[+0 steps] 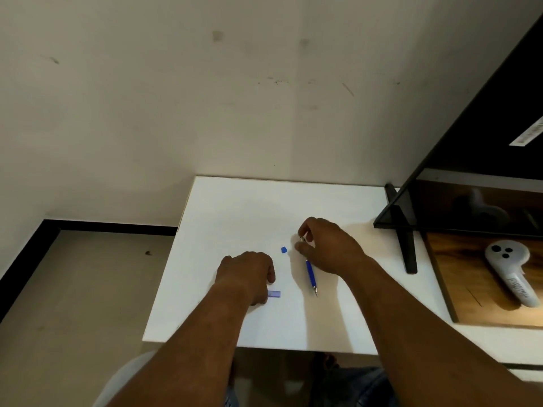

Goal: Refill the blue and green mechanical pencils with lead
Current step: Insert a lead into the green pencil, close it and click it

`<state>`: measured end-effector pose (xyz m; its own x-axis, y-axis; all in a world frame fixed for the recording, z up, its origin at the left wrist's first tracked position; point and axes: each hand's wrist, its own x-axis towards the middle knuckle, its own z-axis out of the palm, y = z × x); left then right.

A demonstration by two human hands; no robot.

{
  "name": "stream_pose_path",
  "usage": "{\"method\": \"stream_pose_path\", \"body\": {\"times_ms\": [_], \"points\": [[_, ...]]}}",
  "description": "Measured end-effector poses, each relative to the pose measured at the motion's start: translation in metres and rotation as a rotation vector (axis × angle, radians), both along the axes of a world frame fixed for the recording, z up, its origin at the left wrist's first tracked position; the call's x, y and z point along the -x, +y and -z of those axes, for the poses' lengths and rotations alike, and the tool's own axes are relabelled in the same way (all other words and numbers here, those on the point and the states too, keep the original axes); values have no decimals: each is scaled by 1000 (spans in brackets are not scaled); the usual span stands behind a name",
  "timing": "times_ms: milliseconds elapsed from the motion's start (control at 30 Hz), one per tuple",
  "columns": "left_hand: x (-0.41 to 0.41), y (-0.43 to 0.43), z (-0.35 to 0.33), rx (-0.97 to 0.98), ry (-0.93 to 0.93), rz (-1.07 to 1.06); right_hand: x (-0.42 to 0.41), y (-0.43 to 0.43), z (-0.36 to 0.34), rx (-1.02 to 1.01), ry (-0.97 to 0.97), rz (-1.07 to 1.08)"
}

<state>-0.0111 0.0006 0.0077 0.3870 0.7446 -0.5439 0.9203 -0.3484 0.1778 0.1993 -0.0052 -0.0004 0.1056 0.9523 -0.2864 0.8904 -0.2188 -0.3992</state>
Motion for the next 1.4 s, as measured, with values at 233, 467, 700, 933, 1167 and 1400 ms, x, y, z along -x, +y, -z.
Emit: {"method": "stream_pose_path", "body": {"times_ms": [233, 467, 700, 933, 1167, 1400], "points": [[2, 2, 6, -14, -1, -46, 32, 5, 10, -29, -113, -94], [2, 9, 4, -25, -81, -184, 40, 13, 17, 76, -158, -91], [-2, 22, -4, 21, -467, -407, 27, 23, 11, -79, 215, 62], [-15, 29, -37, -125, -800, -476, 18, 25, -46, -189, 739, 231], [-23, 37, -61, -275, -934, -429, 6, 26, -94, -405, 792, 163], [-30, 37, -69, -355, -1008, -405, -4, 19, -105, -455, 747, 97]]}}
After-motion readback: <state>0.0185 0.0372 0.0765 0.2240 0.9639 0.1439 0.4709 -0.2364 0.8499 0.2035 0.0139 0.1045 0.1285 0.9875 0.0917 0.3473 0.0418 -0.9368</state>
